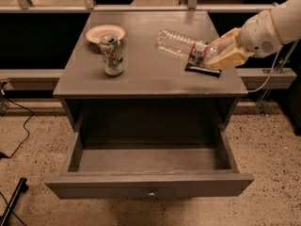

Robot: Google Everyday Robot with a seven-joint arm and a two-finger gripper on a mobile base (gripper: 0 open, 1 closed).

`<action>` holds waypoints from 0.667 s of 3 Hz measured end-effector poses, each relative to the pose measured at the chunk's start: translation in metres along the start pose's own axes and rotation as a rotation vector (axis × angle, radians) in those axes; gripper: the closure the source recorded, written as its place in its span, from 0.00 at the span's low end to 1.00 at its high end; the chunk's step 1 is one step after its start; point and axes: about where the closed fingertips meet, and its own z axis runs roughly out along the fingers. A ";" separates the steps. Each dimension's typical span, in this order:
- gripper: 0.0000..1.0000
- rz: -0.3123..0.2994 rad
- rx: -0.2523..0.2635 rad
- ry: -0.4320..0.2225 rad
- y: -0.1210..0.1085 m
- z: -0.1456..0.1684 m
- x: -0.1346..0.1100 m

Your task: Place water bottle into top drawer

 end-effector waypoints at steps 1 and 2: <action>1.00 -0.028 -0.024 0.002 0.022 0.015 0.009; 1.00 -0.072 -0.085 -0.017 0.071 0.030 0.011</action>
Offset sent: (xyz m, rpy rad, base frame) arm -0.1315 0.0510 -0.0976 -0.0134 0.0793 0.2289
